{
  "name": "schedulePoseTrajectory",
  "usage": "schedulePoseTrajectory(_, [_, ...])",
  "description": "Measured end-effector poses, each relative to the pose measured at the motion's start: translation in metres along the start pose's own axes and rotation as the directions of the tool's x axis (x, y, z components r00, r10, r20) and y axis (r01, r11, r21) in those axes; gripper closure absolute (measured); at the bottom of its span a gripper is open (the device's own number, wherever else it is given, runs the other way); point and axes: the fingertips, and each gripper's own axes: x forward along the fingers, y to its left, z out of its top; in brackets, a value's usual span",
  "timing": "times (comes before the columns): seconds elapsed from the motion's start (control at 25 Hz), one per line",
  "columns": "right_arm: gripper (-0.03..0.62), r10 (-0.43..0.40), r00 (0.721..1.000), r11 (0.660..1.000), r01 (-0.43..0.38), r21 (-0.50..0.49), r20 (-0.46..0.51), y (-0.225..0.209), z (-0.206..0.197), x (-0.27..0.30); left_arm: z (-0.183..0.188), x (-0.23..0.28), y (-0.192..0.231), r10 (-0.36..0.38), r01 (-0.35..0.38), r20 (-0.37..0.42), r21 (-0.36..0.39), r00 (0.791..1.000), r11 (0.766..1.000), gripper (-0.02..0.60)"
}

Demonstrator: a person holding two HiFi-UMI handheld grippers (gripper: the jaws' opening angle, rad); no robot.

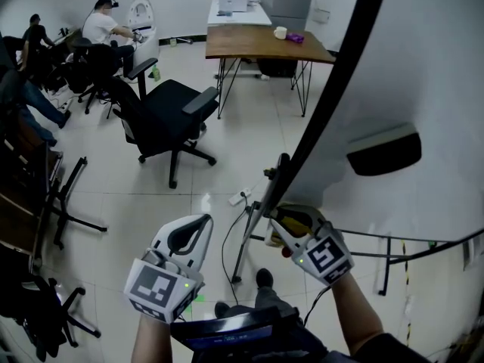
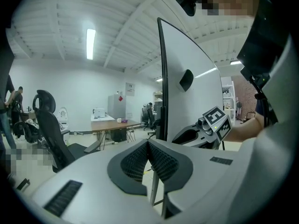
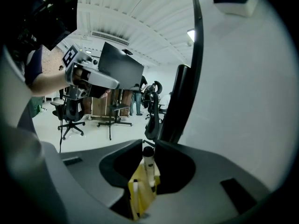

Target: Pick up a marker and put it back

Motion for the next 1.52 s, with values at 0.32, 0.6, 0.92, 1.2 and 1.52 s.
schedulePoseTrajectory(0.32, [0.49,-0.014,0.995,0.998,0.02,-0.058,0.095,-0.002,0.051,-0.022,0.017,-0.013,0.0,0.017,-0.018,0.042,0.025,0.999,1.0,0.583])
schedulePoseTrajectory(0.6, [0.49,-0.012,0.97,0.996,0.033,-0.084,0.244,0.007,0.124,-0.059,0.05,-0.04,-0.002,0.04,-0.048,0.105,0.075,0.994,0.996,0.583])
schedulePoseTrajectory(0.92, [0.49,0.017,0.943,0.99,0.03,-0.134,0.332,0.035,0.166,-0.092,0.088,-0.084,-0.012,0.072,-0.102,0.186,0.154,0.98,0.983,0.583])
schedulePoseTrajectory(1.2, [0.512,0.037,0.937,0.989,0.016,-0.15,0.347,0.072,0.175,-0.112,0.089,-0.123,-0.026,0.081,-0.118,0.205,0.175,0.975,0.977,0.583])
schedulePoseTrajectory(1.52, [0.583,0.044,0.942,0.994,-0.009,-0.105,0.334,0.105,0.164,-0.131,0.071,-0.148,-0.042,0.067,-0.098,0.199,0.149,0.978,0.984,0.583])
